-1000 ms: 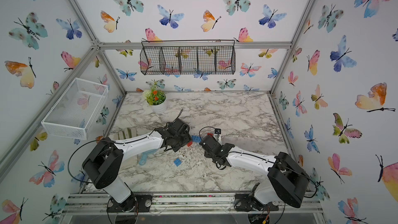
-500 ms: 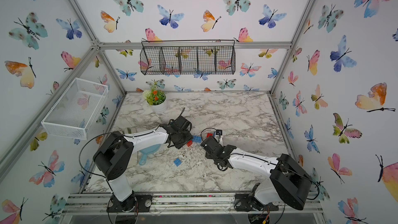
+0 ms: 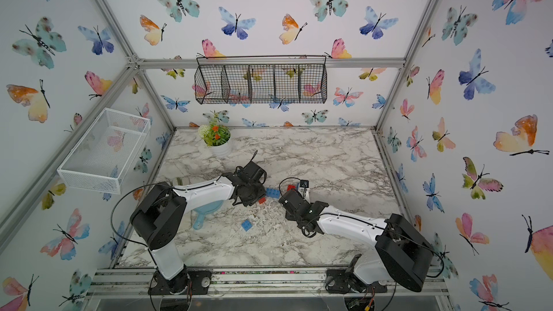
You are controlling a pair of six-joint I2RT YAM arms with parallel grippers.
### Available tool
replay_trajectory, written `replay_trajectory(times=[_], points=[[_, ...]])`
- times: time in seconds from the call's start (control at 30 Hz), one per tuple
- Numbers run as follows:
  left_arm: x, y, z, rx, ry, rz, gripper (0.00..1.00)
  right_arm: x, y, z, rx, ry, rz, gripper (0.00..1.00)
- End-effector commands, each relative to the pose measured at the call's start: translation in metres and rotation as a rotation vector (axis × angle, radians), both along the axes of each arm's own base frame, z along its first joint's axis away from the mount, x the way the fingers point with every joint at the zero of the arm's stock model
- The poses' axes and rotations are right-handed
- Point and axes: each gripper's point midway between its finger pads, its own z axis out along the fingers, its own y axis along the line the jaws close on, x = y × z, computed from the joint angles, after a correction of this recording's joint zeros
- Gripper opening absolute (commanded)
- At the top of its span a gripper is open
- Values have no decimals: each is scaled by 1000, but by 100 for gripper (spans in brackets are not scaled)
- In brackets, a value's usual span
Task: Assemble a giraffe with lego
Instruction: Move the lego brick at the center of the board.
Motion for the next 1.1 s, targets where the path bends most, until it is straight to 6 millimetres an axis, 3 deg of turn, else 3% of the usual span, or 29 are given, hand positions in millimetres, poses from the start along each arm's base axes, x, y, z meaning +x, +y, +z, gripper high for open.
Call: replay_trajectory(times=[0.0,0.17,0.4,0.6,0.93,1.07], points=[[-17,8,-1,54,14,-42,36,4,2,5,-13,-21,0,56],[-42,-7,5,73,-4,-110,36,6,0,11,-7,-22,5,56],[-72,-32,-4,101,5,-183,36,7,-9,16,-13,-23,-2,56],[-82,-47,-15,103,25,-244,38,1,-16,17,-33,-5,12,56],[-73,-39,15,116,-82,-281,81,-9,-5,17,-27,55,108,57],[-66,-22,41,134,-173,-272,85,-8,5,19,-27,87,137,59]])
